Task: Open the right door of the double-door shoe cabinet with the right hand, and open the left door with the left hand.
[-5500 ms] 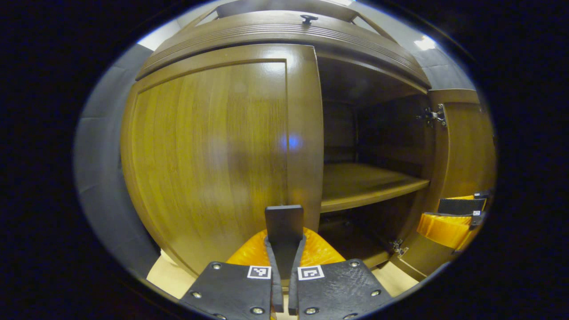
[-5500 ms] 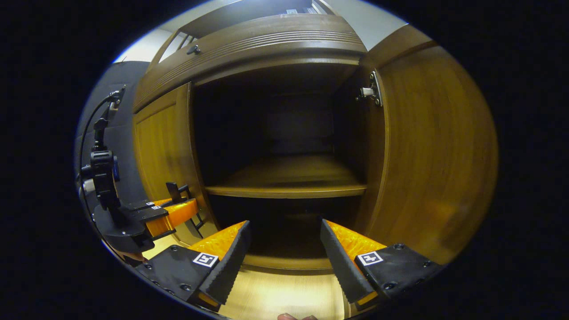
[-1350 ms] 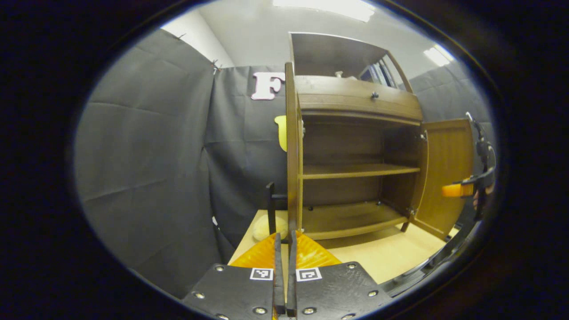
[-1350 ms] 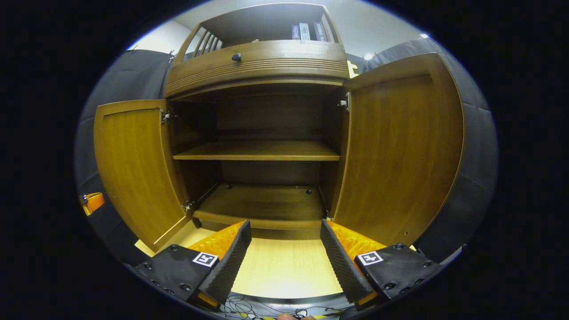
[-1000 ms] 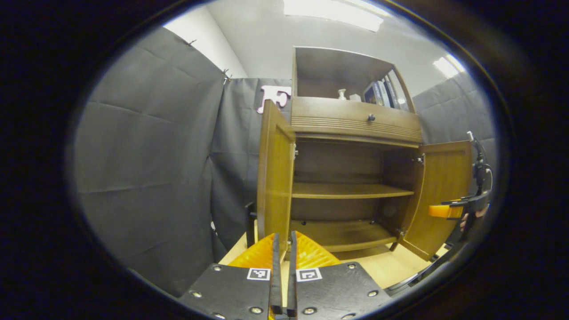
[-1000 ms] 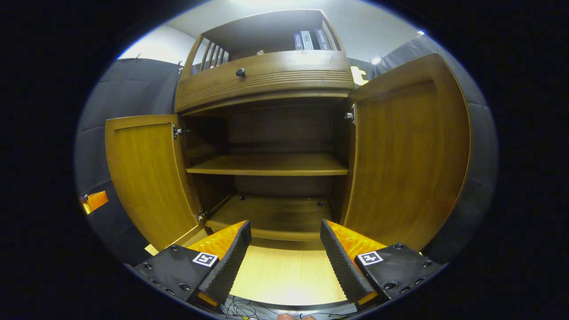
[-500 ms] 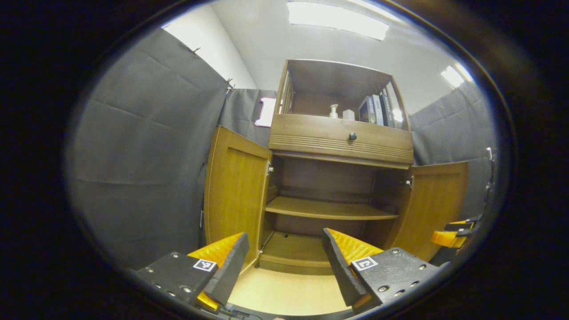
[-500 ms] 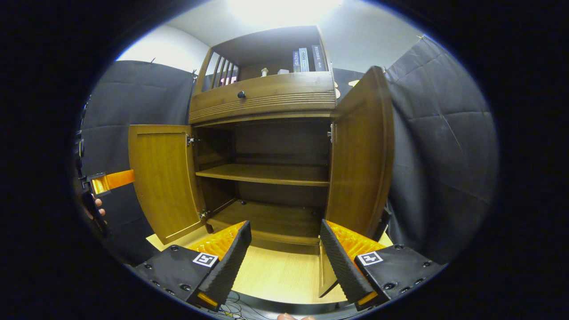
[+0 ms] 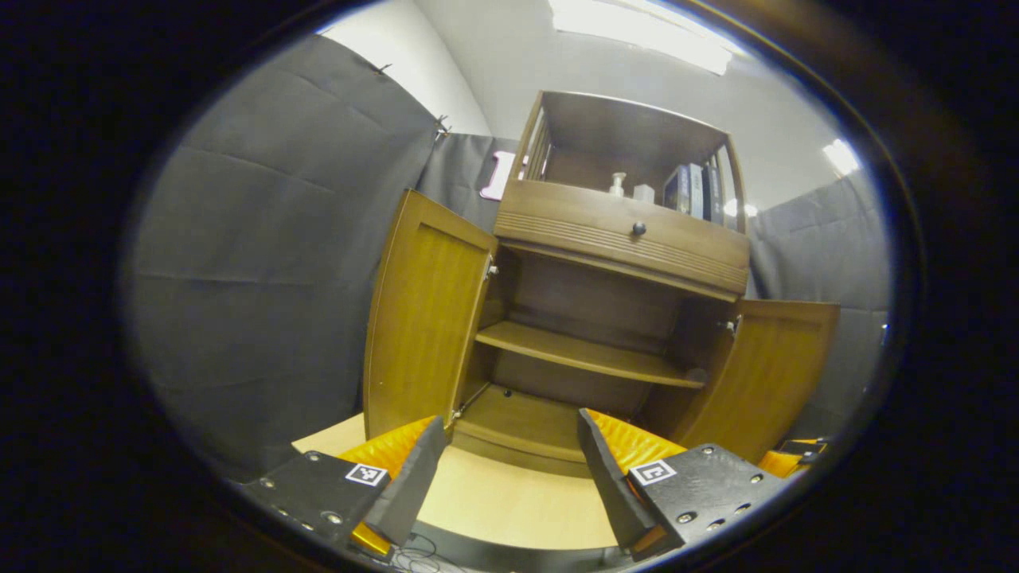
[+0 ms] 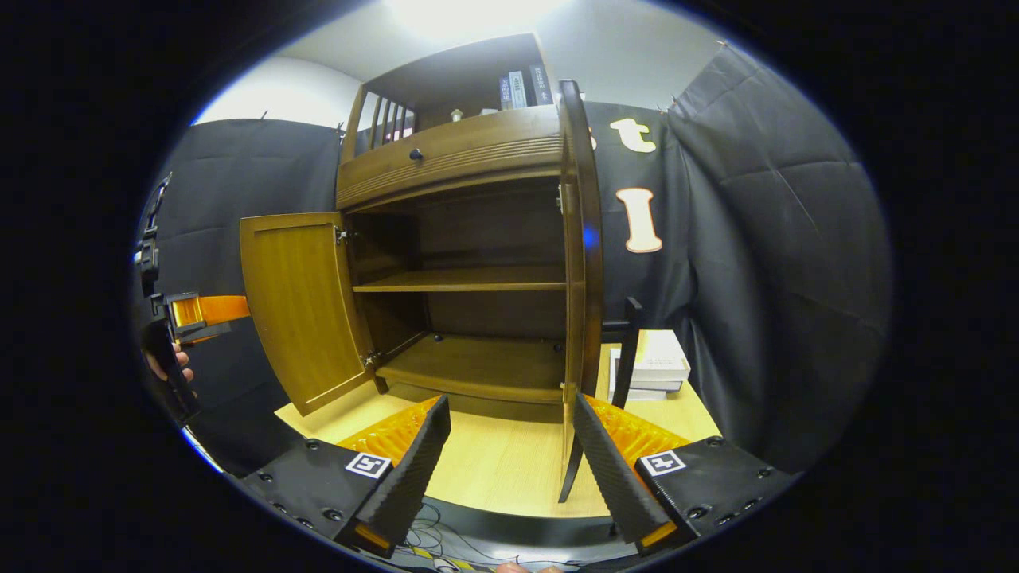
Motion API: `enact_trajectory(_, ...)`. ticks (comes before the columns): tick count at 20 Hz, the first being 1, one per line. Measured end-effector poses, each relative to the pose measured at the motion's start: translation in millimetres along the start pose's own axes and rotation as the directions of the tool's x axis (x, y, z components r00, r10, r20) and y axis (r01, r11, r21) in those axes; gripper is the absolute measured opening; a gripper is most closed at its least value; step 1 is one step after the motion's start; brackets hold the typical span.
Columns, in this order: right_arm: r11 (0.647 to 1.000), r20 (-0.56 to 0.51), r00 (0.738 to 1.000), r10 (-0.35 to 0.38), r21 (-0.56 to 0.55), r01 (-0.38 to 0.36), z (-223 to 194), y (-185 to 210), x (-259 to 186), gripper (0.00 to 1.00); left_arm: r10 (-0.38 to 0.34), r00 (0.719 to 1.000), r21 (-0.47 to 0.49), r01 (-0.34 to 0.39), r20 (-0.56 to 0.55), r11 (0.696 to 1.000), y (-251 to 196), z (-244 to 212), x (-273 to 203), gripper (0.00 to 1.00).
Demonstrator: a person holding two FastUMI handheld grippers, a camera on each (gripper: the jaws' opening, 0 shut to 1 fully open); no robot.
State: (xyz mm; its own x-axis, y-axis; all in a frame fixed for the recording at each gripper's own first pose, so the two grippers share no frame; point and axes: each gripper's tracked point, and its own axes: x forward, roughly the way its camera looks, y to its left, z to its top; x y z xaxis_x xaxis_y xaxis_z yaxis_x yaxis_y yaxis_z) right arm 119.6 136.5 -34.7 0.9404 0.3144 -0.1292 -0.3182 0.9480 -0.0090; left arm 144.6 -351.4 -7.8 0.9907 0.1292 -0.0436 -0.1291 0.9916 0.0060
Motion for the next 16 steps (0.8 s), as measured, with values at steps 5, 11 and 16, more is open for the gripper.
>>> enact_trajectory(5, 0.999, -0.012, 1.000, 0.018, 0.034, -0.018, -2.5, 21.9, 15.5, 0.93, 0.013, 0.999, 0.059, -0.011, -0.033, 0.998, 6.1, -11.2, 2.0, 0.94)
enact_trajectory(11, 0.999, -0.018, 0.999, 0.040, -0.019, -0.040, 9.4, 67.2, 28.4, 0.92, -0.037, 0.999, 0.081, 0.037, -0.009, 0.996, 30.5, -16.7, 18.4, 0.94)
enact_trajectory(16, 0.998, -0.037, 0.999, 0.035, -0.052, -0.036, 15.5, 98.2, 41.2, 0.98, -0.122, 0.992, 0.074, 0.120, 0.020, 0.990, 35.6, -21.9, 46.7, 0.94)
